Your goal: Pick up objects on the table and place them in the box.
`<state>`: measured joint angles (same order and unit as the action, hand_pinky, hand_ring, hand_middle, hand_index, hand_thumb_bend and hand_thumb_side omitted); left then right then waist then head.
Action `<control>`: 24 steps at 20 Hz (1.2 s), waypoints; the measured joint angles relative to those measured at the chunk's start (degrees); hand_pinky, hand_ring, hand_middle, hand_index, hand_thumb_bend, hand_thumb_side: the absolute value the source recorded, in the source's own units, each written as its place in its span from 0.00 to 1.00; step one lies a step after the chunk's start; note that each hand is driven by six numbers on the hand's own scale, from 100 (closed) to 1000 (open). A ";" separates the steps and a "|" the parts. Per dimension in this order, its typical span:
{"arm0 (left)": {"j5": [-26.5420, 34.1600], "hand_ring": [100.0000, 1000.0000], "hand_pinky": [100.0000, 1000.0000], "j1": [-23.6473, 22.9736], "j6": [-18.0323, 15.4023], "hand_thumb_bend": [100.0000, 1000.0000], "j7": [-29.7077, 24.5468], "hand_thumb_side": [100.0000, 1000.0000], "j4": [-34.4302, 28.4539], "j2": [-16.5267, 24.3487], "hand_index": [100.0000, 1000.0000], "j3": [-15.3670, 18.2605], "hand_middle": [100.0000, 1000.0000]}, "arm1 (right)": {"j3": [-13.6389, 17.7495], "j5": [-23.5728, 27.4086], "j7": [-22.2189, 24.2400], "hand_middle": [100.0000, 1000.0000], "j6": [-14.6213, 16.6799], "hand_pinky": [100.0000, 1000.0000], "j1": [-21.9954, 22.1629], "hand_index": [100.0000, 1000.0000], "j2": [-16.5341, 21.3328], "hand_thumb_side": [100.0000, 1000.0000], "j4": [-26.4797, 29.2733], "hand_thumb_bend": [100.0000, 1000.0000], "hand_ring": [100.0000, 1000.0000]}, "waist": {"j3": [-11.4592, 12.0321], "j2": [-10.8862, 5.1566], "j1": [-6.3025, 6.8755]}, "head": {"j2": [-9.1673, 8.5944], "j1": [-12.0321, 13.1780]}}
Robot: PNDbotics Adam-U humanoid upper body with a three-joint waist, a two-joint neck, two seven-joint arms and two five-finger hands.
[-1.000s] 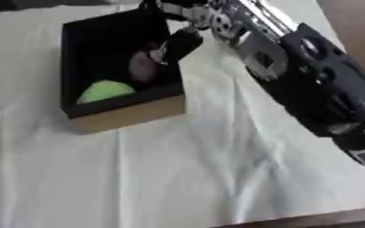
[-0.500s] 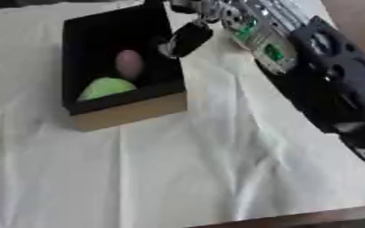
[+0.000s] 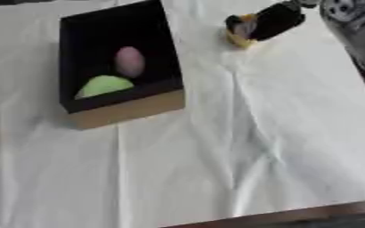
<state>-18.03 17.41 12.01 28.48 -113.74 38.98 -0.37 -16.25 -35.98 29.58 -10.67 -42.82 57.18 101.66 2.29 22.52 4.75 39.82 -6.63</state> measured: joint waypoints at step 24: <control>0.84 0.80 0.64 0.47 0.13 0.88 -0.19 0.58 0.00 -0.19 0.79 -0.02 0.76 | 1.37 -5.33 -6.27 0.86 1.30 0.85 -0.05 0.95 -1.61 0.23 -16.04 0.21 0.93 | 2.67 1.45 0.03 | -2.65 1.27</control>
<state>-17.18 17.88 12.14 28.29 -113.74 38.79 -0.39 -14.88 -41.31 23.31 -9.37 -42.87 55.57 85.61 4.96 23.97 4.78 37.17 -5.36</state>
